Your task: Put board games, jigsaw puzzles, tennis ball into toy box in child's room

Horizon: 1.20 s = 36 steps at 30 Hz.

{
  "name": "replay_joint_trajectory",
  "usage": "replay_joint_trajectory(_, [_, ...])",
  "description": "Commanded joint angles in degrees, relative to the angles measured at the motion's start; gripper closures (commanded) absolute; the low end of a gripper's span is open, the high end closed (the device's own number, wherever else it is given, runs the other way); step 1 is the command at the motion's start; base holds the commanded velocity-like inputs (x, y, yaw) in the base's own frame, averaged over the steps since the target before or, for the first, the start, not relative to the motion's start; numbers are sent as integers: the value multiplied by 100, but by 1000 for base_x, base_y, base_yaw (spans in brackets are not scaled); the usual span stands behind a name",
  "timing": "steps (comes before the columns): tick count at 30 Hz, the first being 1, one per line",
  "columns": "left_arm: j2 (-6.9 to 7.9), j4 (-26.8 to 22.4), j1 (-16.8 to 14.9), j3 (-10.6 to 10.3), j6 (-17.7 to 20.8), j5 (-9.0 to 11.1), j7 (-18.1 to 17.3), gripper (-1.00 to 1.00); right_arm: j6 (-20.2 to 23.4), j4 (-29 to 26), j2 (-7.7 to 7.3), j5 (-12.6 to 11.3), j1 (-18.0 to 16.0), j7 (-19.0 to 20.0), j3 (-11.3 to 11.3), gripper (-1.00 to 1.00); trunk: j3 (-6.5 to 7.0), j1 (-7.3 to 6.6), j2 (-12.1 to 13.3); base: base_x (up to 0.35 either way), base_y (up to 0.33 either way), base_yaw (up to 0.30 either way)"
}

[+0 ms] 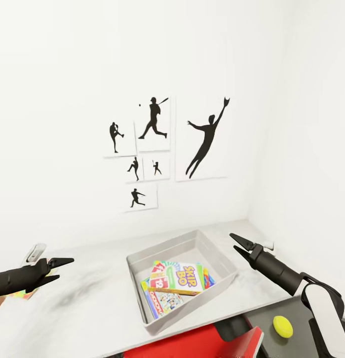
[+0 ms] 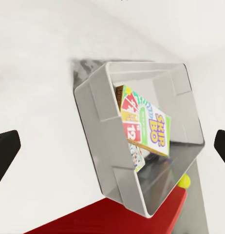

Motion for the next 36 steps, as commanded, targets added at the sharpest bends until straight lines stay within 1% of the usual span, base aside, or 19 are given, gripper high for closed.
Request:
replay_joint_trajectory(1, [0,3,-4,4,24,-12,-9,-100,28,1,0,27,-2,36,-10,-100,-4,1,-3,-46,0,174])
replay_joint_trajectory(8, [-11,5,-2,12,24,-12,-4,-100,24,-3,-4,25,-2,43,-17,-100,-11,1,-3,-18,0,102])
replay_joint_trajectory(26, [-15,8,-6,52,19,-12,-11,-100,28,-7,0,23,-2,44,-18,-100,-12,1,-3,-1,0,6])
replay_joint_trajectory(29, [-15,10,-4,91,19,-12,-11,-100,26,-12,0,23,-2,44,-18,-100,-12,1,-3,-8,2,0])
replay_joint_trajectory(36, [-15,15,-5,148,19,-12,-11,-100,27,-16,0,25,-2,44,-17,-100,-12,1,-3,-134,113,77])
